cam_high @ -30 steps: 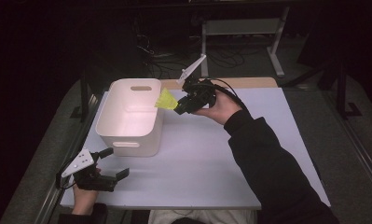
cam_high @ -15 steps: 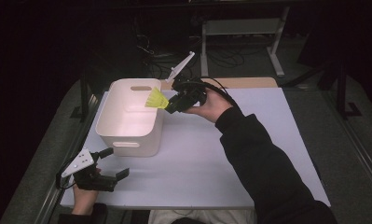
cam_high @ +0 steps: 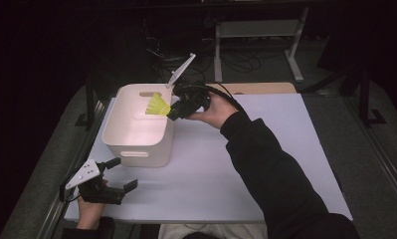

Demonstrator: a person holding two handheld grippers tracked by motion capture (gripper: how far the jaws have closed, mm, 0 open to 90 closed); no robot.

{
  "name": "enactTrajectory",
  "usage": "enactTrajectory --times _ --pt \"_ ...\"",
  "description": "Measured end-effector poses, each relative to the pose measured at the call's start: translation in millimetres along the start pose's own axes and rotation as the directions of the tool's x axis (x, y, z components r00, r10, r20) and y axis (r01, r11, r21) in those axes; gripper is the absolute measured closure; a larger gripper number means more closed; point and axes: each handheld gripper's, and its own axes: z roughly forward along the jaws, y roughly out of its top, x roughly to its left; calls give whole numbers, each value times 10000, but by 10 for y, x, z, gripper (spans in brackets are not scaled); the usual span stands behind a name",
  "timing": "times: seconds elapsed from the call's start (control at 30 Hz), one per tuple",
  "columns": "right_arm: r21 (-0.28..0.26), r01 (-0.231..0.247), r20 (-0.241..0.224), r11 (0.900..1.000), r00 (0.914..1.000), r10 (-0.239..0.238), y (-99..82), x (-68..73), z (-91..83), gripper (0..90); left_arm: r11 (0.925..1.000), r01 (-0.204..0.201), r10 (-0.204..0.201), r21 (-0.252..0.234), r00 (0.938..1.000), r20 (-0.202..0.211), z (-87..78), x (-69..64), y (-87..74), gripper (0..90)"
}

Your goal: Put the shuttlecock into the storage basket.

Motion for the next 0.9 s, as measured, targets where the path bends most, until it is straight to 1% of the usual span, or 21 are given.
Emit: enactTrajectory --times 0.13,0.27,0.33,0.37,0.57,0.9 --pt "33 94 -13 10000 10000 -94 33 14 41 628 10000 0 0 3 10000 6 3 0 0 0" --pt "64 84 -99 9999 9999 -84 69 22 89 628 10000 17 -17 -15 10000 10 1 -1 0 0" --pt "10 191 -122 9998 9997 -191 92 15 115 628 10000 9 -9 -6 10000 13 1 0 0 0" --pt "40 117 -135 9999 9998 -117 104 22 122 629 10000 6 -6 -7 10000 23 2 0 0 0" --pt "55 231 -248 9997 9994 -230 176 51 178 628 10000 21 -21 -17 10000 22 2 0 1 0" --pt "154 386 -485 9991 9981 -378 276 90 345 629 10000 42 -42 -44 10000 20 0 -1 1 0"
